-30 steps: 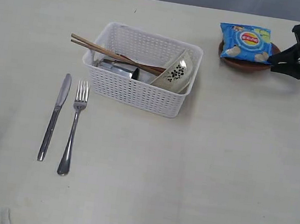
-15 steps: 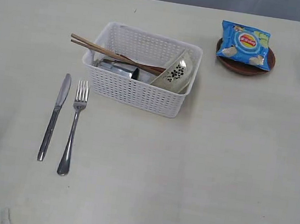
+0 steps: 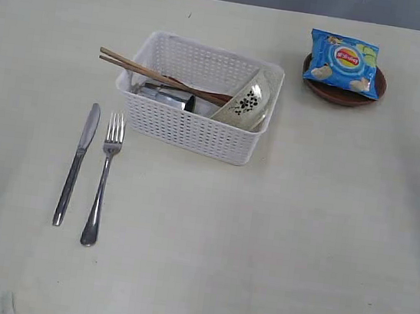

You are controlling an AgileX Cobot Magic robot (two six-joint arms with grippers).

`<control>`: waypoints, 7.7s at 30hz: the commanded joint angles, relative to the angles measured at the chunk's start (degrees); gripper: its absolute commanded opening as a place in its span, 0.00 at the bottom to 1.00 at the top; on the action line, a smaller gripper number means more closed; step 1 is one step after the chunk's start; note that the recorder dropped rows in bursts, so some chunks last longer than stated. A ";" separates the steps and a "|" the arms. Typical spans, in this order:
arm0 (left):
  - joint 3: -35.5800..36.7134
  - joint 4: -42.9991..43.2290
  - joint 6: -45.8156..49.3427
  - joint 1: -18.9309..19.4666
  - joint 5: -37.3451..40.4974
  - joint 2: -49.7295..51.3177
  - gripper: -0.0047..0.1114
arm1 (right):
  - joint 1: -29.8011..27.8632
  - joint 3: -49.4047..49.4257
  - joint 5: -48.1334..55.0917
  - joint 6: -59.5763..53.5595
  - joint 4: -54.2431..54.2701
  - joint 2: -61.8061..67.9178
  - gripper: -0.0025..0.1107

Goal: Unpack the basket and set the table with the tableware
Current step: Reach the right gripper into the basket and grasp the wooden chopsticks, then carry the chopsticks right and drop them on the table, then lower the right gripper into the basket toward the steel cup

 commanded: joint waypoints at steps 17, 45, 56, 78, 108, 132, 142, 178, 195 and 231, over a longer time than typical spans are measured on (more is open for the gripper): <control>0.21 0.05 0.17 -0.26 -0.12 -0.21 0.04 | 18.28 -0.76 -2.29 -2.41 -23.14 3.26 0.35; 0.21 0.05 0.17 -0.26 -0.12 -0.21 0.04 | 18.83 -0.76 -12.76 -2.98 -21.89 13.07 0.37; 0.21 0.05 0.17 -0.26 -0.12 -0.21 0.04 | 18.72 -0.76 -14.18 -5.67 -23.69 10.53 0.02; 0.21 0.05 0.17 -0.26 -0.12 -0.21 0.04 | 5.92 -10.71 1.32 25.83 -47.71 -8.07 0.02; 0.21 0.05 0.17 -0.26 -0.12 -0.21 0.04 | -25.81 47.89 -30.86 49.15 -58.00 -8.26 0.02; 0.21 0.05 0.17 -0.26 -0.12 -0.21 0.04 | -19.74 25.93 -14.33 23.26 -14.91 -18.37 0.38; 0.21 0.05 0.17 -0.26 -0.12 -0.21 0.04 | 1.39 14.14 -14.07 21.52 -18.66 -18.66 0.36; 0.21 0.05 0.17 -0.26 -0.12 -0.21 0.04 | 15.39 8.27 -5.43 46.30 -31.92 3.46 0.36; 0.21 0.05 0.17 -0.26 -0.12 -0.21 0.04 | 15.39 8.27 -4.41 51.47 -26.97 6.08 0.36; 0.21 0.05 0.17 -0.26 -0.12 -0.21 0.04 | 15.39 8.27 -17.18 42.35 -14.31 8.79 0.36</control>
